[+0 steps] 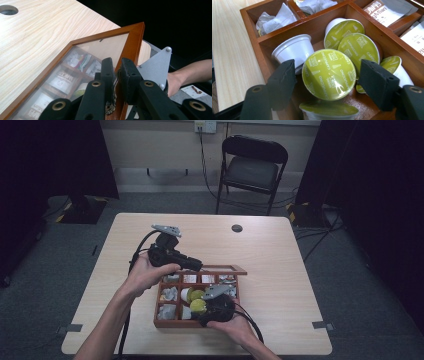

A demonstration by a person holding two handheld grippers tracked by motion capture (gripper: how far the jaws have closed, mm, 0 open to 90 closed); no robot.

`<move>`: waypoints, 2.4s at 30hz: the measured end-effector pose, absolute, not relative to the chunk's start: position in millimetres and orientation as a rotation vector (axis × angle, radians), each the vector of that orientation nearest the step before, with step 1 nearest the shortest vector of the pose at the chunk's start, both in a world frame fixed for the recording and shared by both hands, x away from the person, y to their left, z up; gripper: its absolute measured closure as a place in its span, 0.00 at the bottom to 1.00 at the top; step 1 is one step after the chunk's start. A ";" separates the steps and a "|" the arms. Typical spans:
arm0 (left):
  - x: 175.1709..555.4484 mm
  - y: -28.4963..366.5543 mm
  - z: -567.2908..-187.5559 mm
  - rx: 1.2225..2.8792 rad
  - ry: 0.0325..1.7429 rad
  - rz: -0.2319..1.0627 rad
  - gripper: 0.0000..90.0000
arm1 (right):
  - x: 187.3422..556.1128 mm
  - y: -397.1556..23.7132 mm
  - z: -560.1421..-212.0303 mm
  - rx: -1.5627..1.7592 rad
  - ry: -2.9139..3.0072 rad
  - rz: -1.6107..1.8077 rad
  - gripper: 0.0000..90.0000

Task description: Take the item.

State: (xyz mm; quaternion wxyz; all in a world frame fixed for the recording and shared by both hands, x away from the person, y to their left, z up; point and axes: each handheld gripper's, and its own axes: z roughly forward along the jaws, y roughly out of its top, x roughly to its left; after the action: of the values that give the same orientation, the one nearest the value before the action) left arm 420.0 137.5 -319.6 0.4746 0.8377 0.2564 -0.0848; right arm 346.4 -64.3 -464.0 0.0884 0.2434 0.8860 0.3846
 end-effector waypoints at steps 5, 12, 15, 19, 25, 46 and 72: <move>419.9 137.3 -319.6 2.049 0.627 -0.208 0.90 | 346.3 -62.6 -465.3 0.731 2.646 1.119 0.34; 419.8 137.2 -319.7 2.051 0.625 -0.209 0.90 | 346.6 -57.9 -466.9 0.726 2.663 1.056 0.41; 419.7 137.3 -319.7 2.053 0.622 -0.210 0.90 | 346.2 -57.8 -467.1 0.724 2.659 1.061 0.41; 419.2 137.1 -319.9 2.058 0.620 -0.204 0.90 | 345.2 -58.2 -466.9 0.719 2.655 1.061 0.42; 419.2 137.4 -319.8 2.057 0.620 -0.203 0.90 | 343.9 -60.3 -466.2 0.734 2.633 1.085 0.42; 417.8 136.6 -319.8 2.053 0.628 -0.198 0.90 | 339.9 -74.5 -457.0 0.782 2.550 1.177 0.42; 417.4 136.8 -319.6 2.057 0.621 -0.190 0.90 | 331.2 -106.5 -437.1 0.818 2.473 1.261 0.42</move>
State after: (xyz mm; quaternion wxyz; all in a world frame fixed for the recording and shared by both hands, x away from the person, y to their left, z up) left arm 417.4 136.8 -319.6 0.4726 0.8404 0.2538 -0.0776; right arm 331.2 -106.5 -437.1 0.1236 0.2804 0.8480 0.4324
